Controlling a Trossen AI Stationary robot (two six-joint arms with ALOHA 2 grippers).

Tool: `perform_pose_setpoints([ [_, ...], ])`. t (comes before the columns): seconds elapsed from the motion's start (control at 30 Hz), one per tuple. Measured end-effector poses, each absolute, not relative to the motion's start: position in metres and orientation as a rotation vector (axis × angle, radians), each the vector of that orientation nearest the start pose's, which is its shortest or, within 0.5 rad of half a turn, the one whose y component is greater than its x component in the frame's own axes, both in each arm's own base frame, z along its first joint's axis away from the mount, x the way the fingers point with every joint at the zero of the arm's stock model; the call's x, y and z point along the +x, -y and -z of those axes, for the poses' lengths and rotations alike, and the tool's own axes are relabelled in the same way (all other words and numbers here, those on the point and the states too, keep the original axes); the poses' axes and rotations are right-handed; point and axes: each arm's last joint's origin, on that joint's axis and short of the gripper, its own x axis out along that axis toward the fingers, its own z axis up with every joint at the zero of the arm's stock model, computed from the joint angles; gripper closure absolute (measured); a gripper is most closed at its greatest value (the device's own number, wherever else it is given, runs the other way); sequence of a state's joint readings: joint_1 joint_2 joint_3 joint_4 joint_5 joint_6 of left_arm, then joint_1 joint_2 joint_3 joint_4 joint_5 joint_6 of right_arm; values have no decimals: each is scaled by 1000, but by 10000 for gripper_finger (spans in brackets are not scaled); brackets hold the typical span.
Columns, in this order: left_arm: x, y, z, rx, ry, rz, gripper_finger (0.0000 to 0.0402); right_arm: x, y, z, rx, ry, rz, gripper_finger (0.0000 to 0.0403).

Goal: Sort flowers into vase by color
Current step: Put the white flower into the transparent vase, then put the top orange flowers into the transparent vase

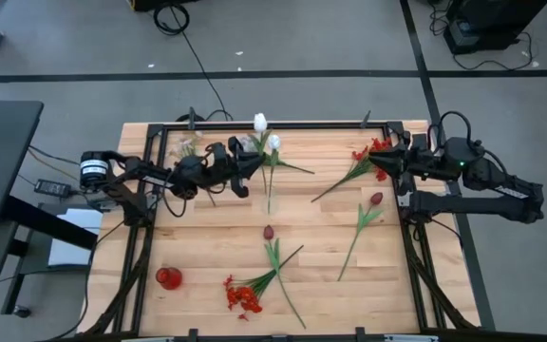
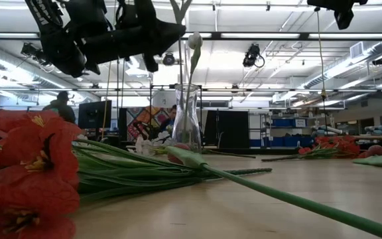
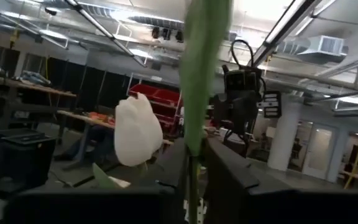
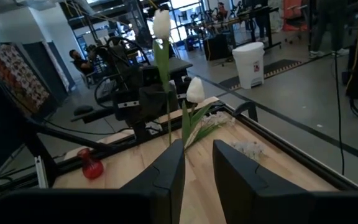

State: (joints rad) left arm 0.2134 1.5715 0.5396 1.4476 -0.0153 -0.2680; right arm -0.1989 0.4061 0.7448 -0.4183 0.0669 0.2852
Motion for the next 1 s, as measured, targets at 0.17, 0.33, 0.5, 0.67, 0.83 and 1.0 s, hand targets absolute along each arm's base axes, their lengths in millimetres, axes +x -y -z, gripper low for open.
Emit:
perform_pose_setpoints([
  [0.17, 280, -60, -225, -254, 416, -161, 271, 83, 19, -338, 296, -39, 285, 292],
  [0.33, 278, -59, -228, -265, 337, -174, 224, 83, 19, -338, 318, -34, 295, 272],
  [0.5, 267, -57, -239, -232, 234, -195, 199, 83, 19, -338, 350, -30, 296, 262],
  [0.67, 249, -57, -252, -207, 126, -225, 194, 84, 20, -338, 411, -25, 301, 261],
  [0.83, 228, -58, -259, -267, 20, -262, 193, 91, 21, -336, 492, -40, 326, 261],
  [1.0, 212, -56, -262, -303, -52, -283, 193, 106, 26, -330, 621, -67, 401, 261],
])
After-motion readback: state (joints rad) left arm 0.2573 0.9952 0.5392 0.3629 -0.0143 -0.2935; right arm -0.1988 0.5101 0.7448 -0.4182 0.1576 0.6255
